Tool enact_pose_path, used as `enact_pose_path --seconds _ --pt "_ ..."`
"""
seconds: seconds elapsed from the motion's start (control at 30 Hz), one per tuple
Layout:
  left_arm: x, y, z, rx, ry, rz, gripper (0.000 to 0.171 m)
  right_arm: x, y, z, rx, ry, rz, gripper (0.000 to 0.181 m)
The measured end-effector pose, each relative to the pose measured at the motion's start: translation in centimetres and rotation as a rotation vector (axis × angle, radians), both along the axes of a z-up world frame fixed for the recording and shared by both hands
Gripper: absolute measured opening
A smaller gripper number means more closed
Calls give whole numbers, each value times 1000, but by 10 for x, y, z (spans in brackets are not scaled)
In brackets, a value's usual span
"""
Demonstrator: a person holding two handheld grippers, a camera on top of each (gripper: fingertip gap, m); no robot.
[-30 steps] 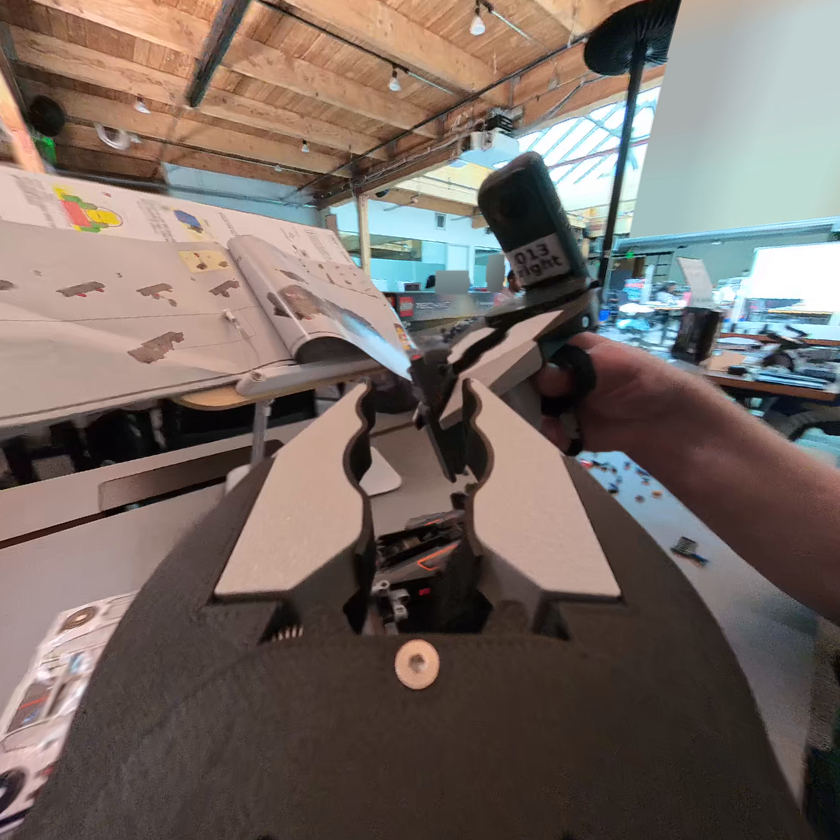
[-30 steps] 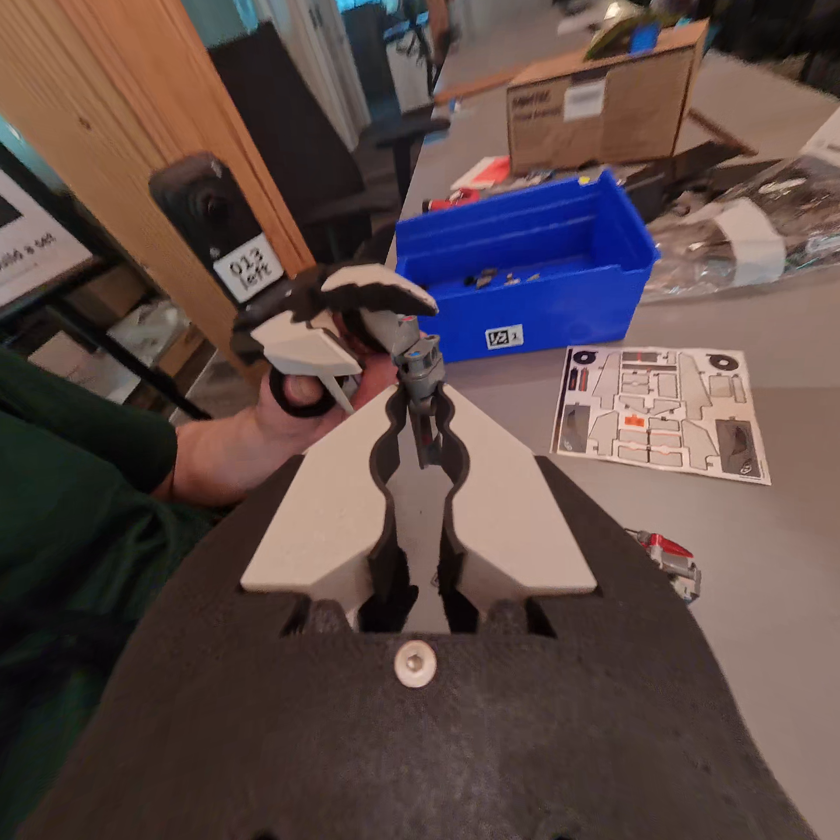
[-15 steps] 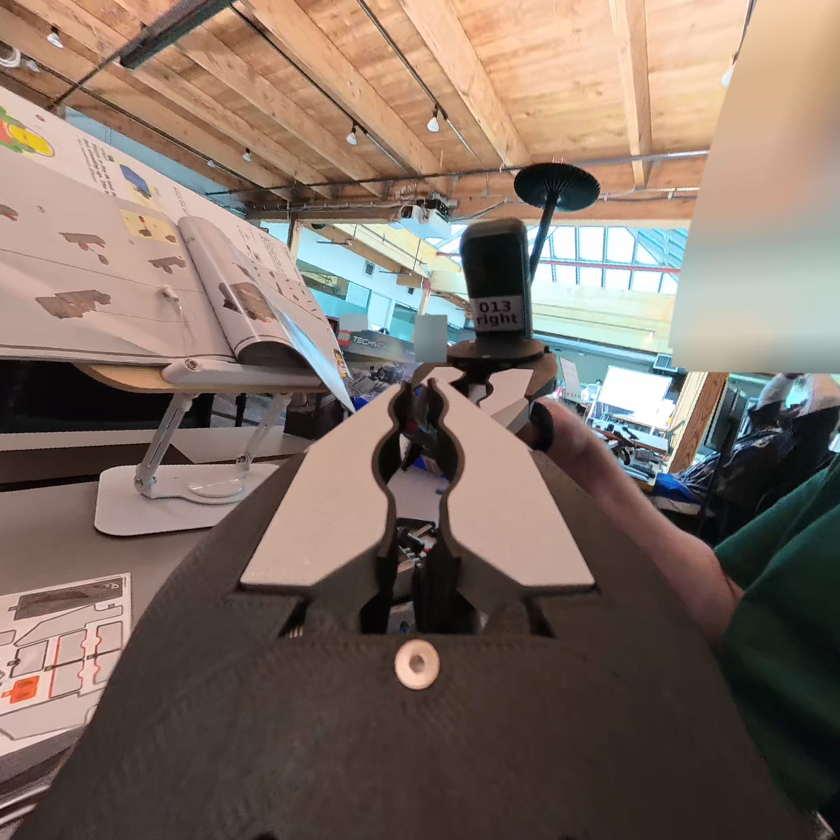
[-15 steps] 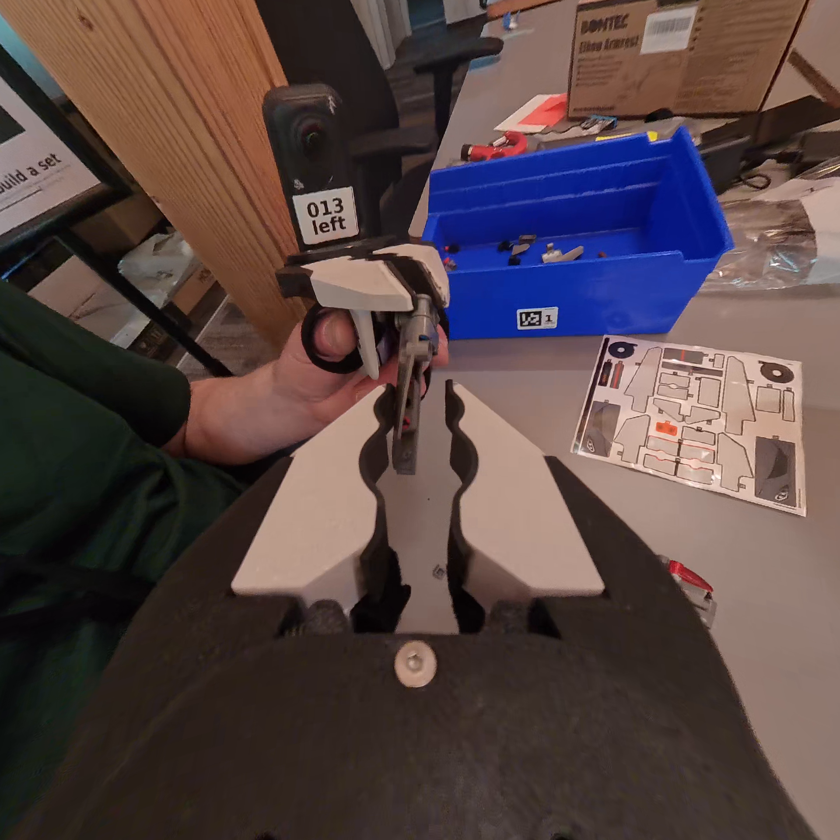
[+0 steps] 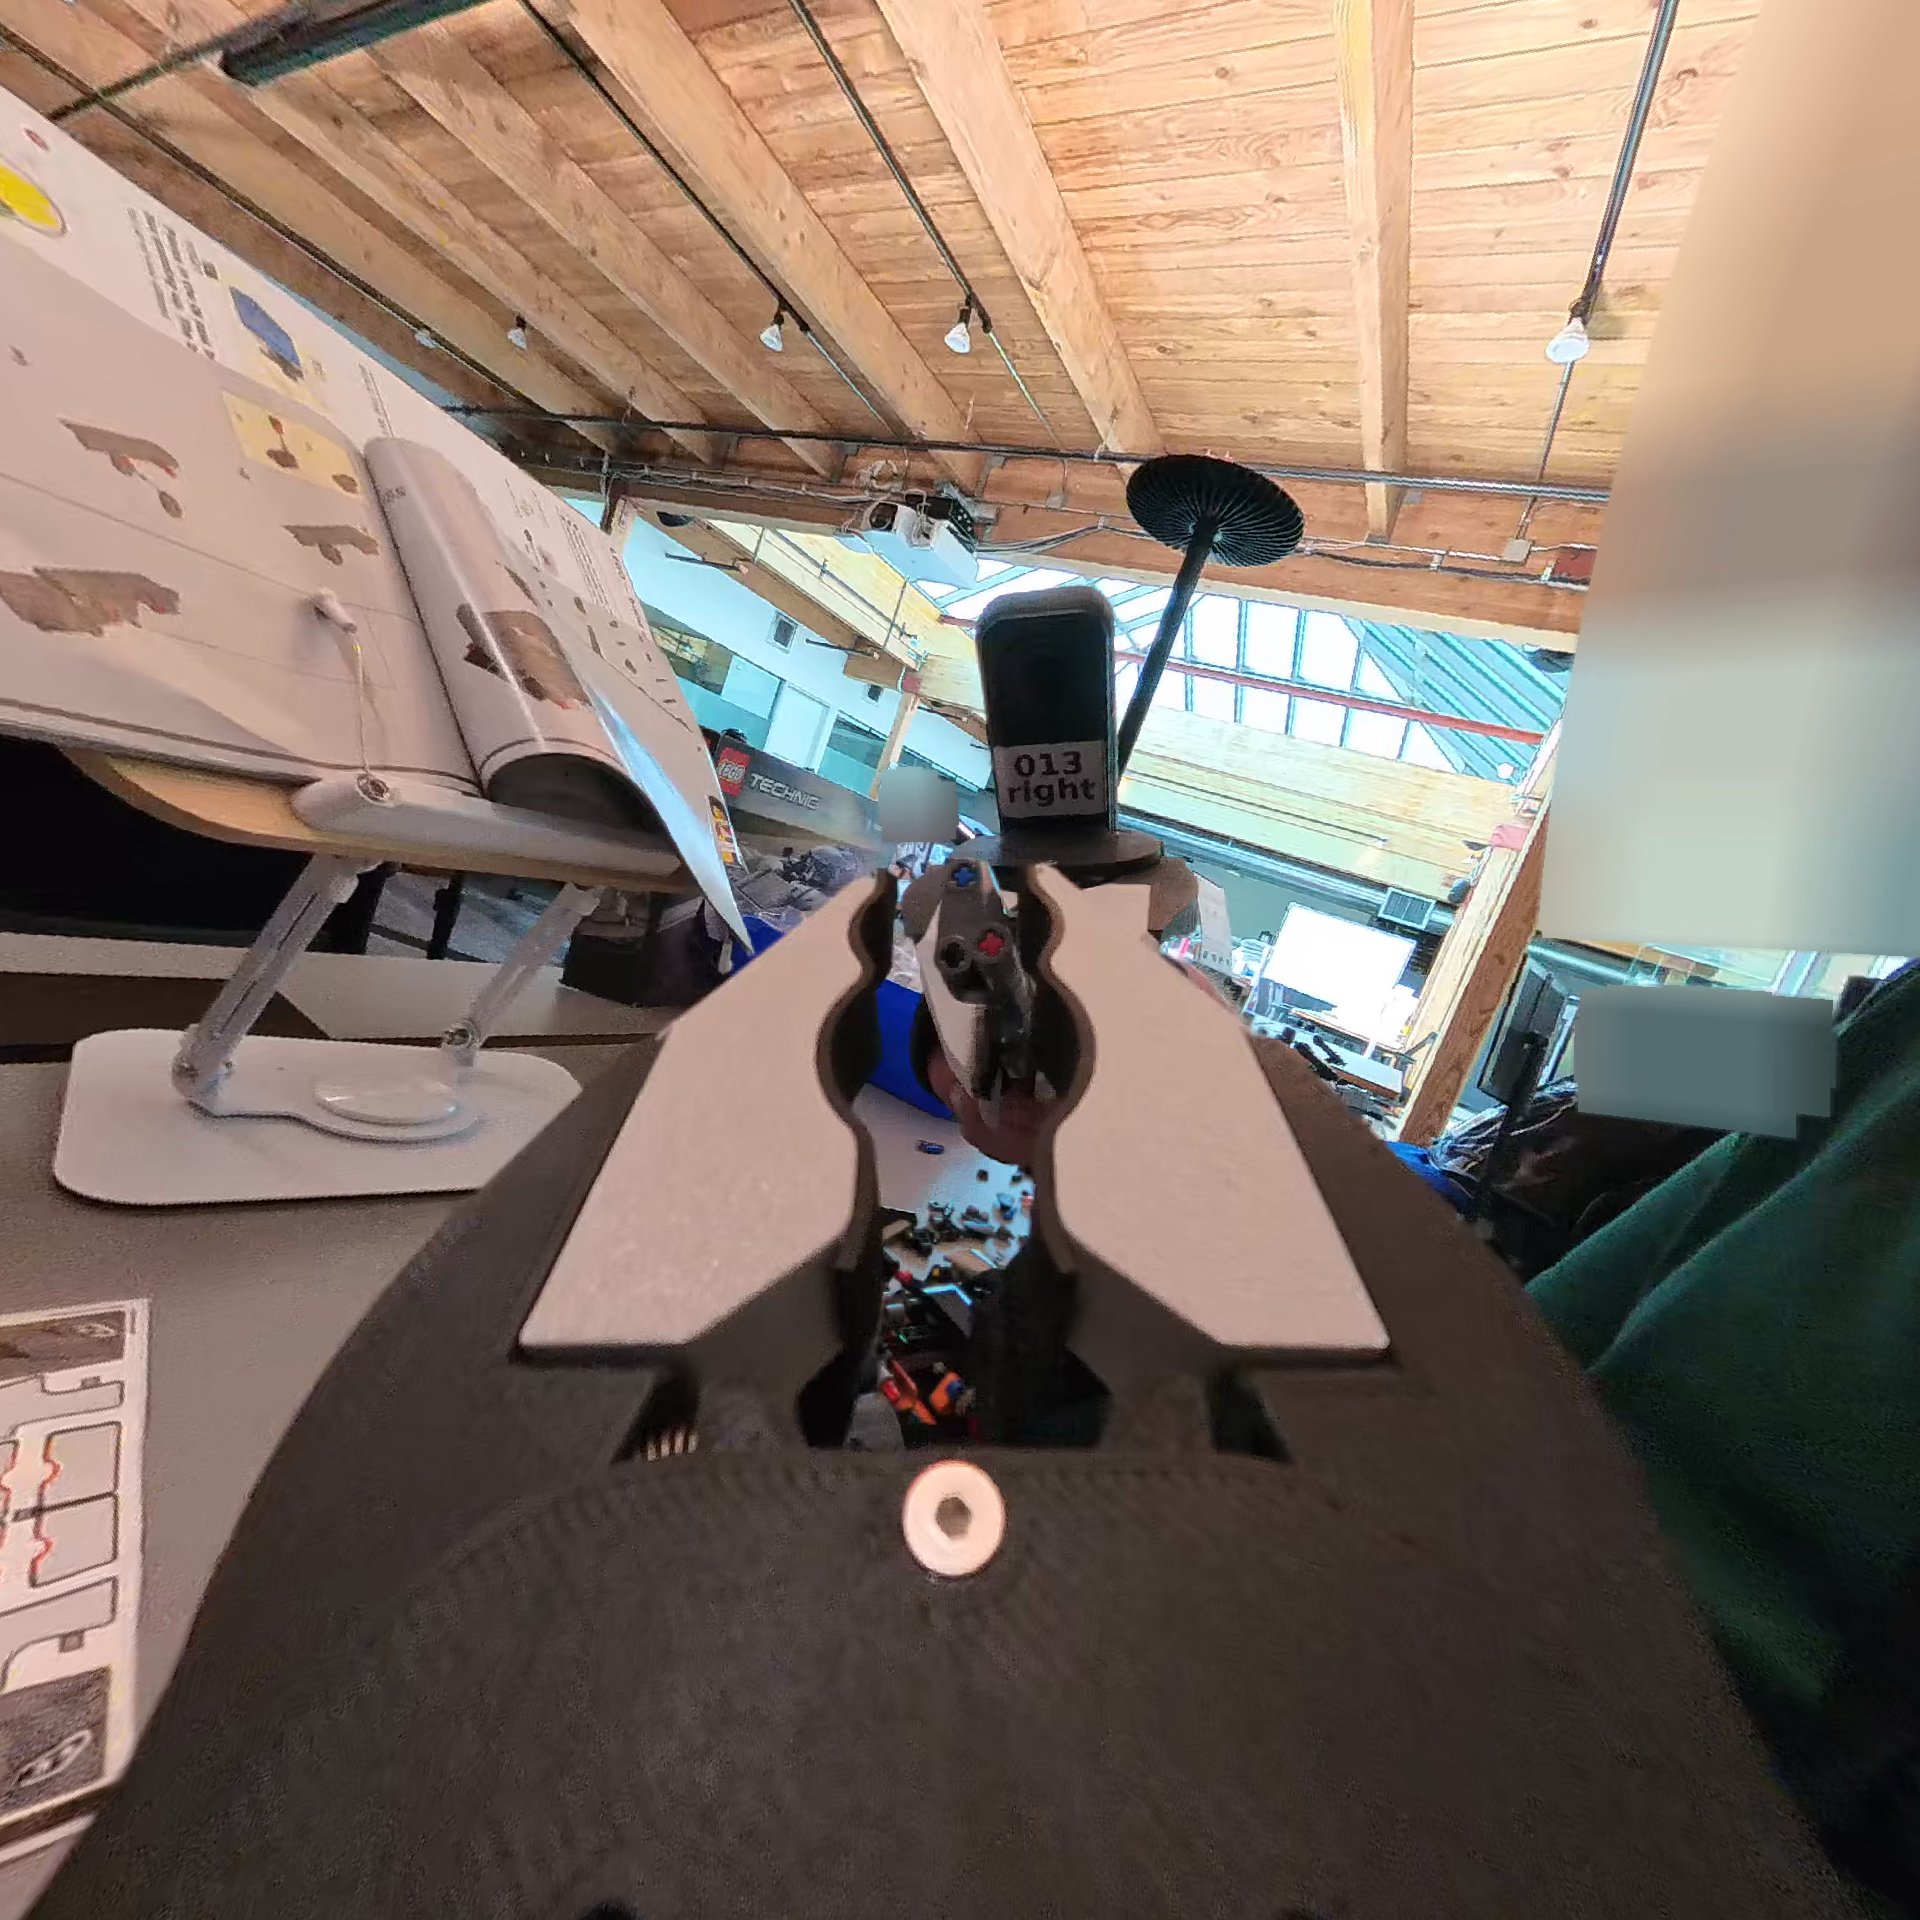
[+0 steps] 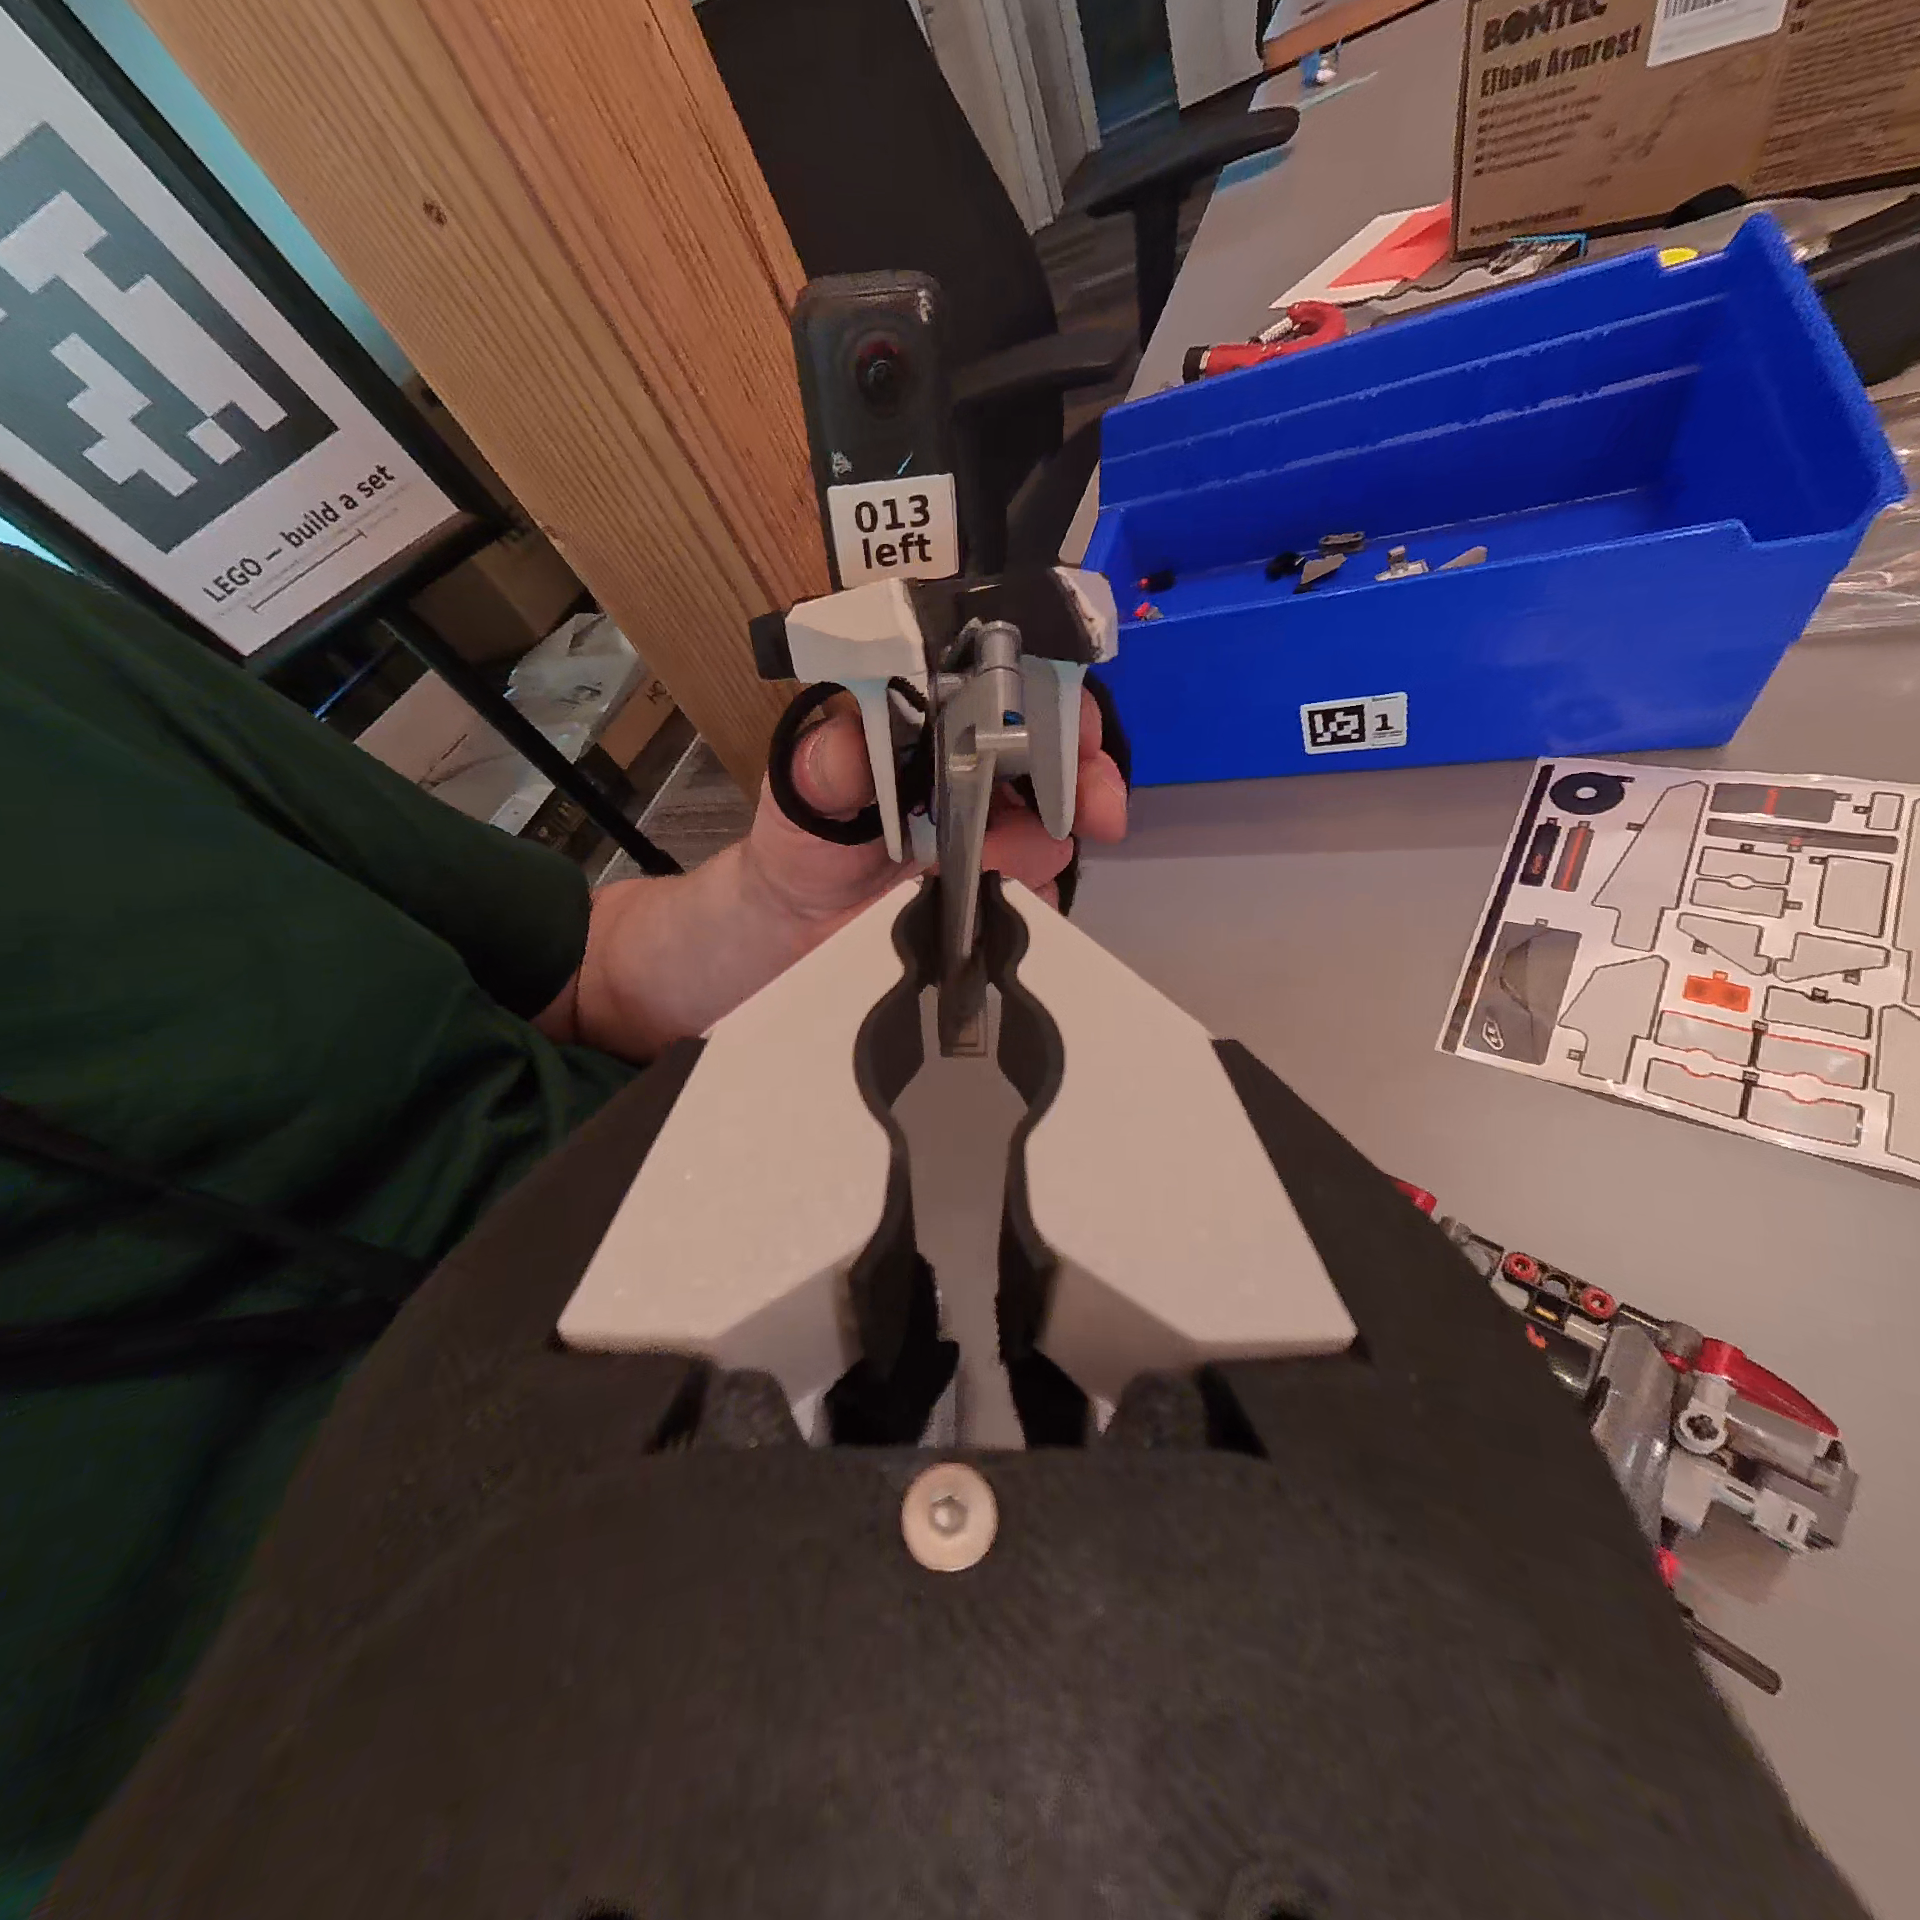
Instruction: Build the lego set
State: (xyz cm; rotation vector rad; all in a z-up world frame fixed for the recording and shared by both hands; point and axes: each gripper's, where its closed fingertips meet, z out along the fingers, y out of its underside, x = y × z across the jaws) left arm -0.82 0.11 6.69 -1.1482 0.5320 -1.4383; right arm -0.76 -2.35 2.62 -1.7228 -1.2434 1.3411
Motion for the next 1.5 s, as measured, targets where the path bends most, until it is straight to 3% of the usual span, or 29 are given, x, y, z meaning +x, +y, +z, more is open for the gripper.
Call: enact_pose_path --seconds 0.2,0.5,0.67,0.83,1.13,1.5 --pt "-11 3 -3 -12 -35 16 27 3 -1 -1 -32 1 25 5" --pt "-3 -11 -10 1 -21 -101 38 7 0 2 -45 14 60 5" --pt "9 -17 -12 10 19 -135 32 5 -5 -2 -76 9 98 5" --pt "15 -16 -16 1 16 -124 13 0 -8 -2 -81 11 121 5" --pt "6 -12 -7 51 -15 -25 13 0 1 2 -68 49 68 10" --pt "4 -11 -6 41 -51 -19 13 -2 -1 6 -53 65 77 5"
